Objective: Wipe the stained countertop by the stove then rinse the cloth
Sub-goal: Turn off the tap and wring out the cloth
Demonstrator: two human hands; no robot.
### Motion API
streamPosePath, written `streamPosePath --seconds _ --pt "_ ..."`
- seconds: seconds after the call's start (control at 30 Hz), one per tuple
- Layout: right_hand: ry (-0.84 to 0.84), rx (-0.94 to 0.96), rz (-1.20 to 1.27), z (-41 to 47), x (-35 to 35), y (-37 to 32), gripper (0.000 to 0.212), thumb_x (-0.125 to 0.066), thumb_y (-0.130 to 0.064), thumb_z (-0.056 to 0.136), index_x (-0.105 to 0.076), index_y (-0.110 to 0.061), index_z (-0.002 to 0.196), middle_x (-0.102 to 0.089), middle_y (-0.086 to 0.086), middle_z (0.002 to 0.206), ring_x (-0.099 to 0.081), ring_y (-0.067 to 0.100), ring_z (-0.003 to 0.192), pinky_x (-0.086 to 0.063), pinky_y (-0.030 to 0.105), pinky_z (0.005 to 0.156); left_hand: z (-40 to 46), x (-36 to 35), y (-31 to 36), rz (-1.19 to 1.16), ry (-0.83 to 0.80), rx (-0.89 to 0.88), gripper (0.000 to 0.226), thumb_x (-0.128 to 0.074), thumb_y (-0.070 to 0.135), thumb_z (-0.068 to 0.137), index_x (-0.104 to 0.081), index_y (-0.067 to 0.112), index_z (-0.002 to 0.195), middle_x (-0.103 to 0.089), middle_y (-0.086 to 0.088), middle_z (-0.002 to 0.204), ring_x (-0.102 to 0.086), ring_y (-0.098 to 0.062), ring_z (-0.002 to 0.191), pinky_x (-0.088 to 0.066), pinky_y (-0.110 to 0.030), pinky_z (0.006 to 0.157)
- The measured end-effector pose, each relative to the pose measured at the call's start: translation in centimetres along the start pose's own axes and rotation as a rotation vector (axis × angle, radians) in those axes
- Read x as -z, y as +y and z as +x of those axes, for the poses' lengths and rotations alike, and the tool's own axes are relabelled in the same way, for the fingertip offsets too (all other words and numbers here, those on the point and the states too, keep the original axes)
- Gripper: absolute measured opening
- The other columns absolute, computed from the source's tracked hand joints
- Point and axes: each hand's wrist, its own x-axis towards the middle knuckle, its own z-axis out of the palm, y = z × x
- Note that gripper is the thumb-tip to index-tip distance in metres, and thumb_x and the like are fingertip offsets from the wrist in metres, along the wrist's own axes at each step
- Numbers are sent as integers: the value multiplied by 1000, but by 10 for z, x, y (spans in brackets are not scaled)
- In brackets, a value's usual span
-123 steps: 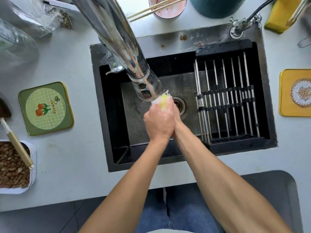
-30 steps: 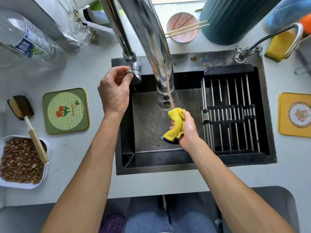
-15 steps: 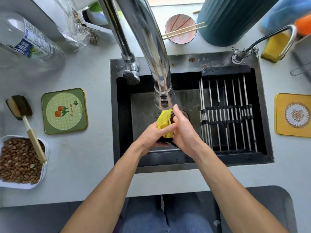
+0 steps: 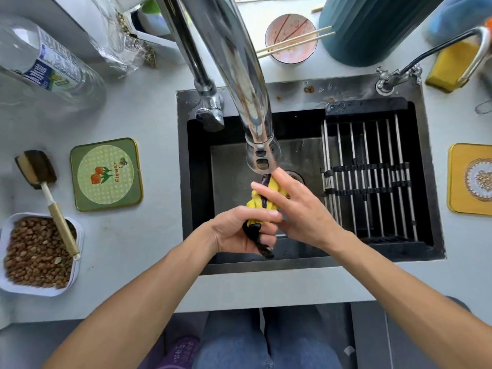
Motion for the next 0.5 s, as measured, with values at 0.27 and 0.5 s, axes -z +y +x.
streamPosePath --seconds 0.27,0.5 --pt "-103 217 -173 35 5 16 58 -76 -2 80 -49 -19 129 -64 6 119 -64 26 91 -58 38 65 -10 9 7 98 68 101 31 -81 22 90 -50 20 89 -40 4 71 -39 -7 55 -33 -16 43" --pt "-348 -51 -363 47 -5 10 27 -72 -36 84 -63 -15 98 -72 8 78 -69 37 64 -37 34 53 12 11 43 1359 586 186 39 -82 45 79 -58 15 80 -64 0 66 -54 -18 51 -45 -27 47"
